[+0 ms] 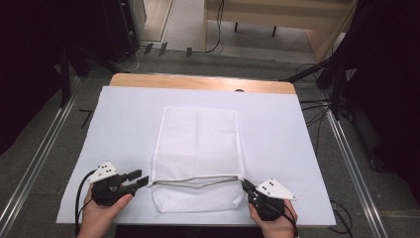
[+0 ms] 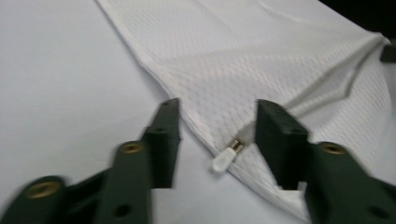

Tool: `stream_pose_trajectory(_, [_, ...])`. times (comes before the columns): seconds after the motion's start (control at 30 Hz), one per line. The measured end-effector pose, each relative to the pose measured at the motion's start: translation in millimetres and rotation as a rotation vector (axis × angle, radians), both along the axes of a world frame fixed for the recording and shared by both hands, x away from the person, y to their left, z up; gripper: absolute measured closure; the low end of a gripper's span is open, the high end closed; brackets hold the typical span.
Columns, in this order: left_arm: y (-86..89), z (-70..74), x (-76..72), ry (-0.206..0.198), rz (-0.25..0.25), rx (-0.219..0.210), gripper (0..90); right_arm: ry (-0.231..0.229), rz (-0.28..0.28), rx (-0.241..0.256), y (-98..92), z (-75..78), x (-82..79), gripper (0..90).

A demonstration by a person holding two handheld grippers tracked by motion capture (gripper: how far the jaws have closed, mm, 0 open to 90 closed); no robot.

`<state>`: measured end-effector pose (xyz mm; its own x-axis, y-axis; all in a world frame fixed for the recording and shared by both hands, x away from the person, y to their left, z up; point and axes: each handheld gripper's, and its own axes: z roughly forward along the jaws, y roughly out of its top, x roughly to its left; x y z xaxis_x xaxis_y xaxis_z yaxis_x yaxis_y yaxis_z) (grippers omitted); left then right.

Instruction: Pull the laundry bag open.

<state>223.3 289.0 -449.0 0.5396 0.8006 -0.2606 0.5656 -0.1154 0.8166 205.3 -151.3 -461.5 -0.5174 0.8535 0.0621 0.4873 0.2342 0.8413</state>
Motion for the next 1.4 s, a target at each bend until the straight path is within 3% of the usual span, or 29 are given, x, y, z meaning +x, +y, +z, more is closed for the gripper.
stream_pose_trajectory(0.23, [8.1, 5.7, -1.1, -0.071, 0.076, -0.02, 17.7, 0.018, 0.029, 0.03, 0.5, -1.9, -0.3, 87.4])
stream_pose_trajectory(0.3, [10.2, 7.6, -1.3, -0.088, 0.092, -0.029, 13.7, 0.027, 0.057, 0.047, -0.6, -3.2, -0.3, 75.3])
stream_pose_trajectory(0.33, [13.2, 8.9, -2.2, -0.117, 0.082, -0.022, 12.4, 0.026, 0.067, 0.047, -0.8, -3.2, -0.3, 68.0])
stream_pose_trajectory(0.47, [18.1, 10.5, -2.4, -0.13, 0.059, -0.044, 9.8, -0.002, 0.015, 0.029, -3.2, 3.1, -1.3, 43.1])
stream_pose_trajectory(0.6, [20.3, 11.7, -3.0, -0.142, 0.053, -0.043, 9.1, -0.028, -0.033, 0.034, -9.9, 8.1, 0.2, 31.6])
stream_pose_trajectory(0.63, [21.4, 11.9, -2.9, -0.149, 0.054, -0.045, 8.5, -0.036, -0.063, 0.041, -15.9, 10.1, 1.3, 22.6])
stream_pose_trajectory(0.7, [23.6, 11.8, -2.5, -0.152, 0.056, -0.038, 7.6, -0.04, -0.082, 0.036, -22.1, 11.2, 2.4, 13.2])
stream_pose_trajectory(0.77, [25.3, 11.3, -1.2, -0.153, 0.061, -0.034, 6.5, -0.049, -0.108, 0.024, -28.9, 11.8, 3.1, 8.8])
stream_pose_trajectory(0.83, [27.9, 10.5, 0.2, -0.149, 0.059, -0.031, 4.4, -0.045, -0.118, 0.042, -37.6, 12.9, 5.2, 3.6])
stream_pose_trajectory(0.97, [31.6, 9.7, 1.4, -0.15, 0.066, -0.033, 2.3, -0.041, -0.127, 0.07, -51.0, 13.6, 9.4, 0.0])
stream_pose_trajectory(1.1, [38.5, 9.6, 2.6, -0.164, 0.068, -0.032, 0.0, -0.041, -0.19, 0.074, -73.8, 11.3, 16.6, 0.0])
stream_pose_trajectory(1.4, [49.3, 8.3, 4.5, -0.167, 0.095, -0.034, 0.0, -0.04, -0.264, 0.095, -110.4, 7.0, 24.0, 0.0])
